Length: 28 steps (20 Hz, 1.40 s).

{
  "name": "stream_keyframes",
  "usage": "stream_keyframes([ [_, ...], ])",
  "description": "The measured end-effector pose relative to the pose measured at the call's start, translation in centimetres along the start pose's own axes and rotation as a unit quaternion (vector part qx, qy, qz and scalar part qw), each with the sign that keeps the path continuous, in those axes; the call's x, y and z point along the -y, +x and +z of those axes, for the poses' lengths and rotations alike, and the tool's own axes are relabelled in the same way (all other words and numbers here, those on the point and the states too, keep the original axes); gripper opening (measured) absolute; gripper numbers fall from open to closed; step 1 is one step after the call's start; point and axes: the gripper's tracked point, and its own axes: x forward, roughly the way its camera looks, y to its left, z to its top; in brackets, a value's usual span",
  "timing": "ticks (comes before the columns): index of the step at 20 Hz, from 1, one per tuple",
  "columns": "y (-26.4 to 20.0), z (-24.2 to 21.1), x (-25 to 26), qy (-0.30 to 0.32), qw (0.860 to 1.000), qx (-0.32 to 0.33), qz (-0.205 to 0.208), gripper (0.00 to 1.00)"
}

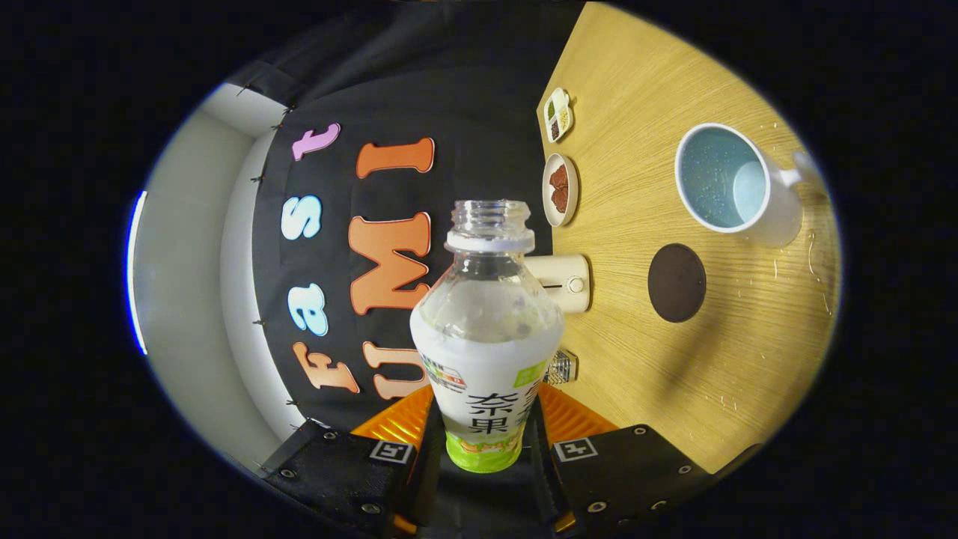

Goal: Take the bottle from table, then pour the juice into the cup, finally place the bottle on the coaster

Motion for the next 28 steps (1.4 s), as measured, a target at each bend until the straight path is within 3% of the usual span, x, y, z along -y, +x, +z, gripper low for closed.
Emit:
stream_keyframes([
  [28, 0.8, 1.4, 0.6, 0.085, 0.996, 0.003, 0.014, 0.54],
])
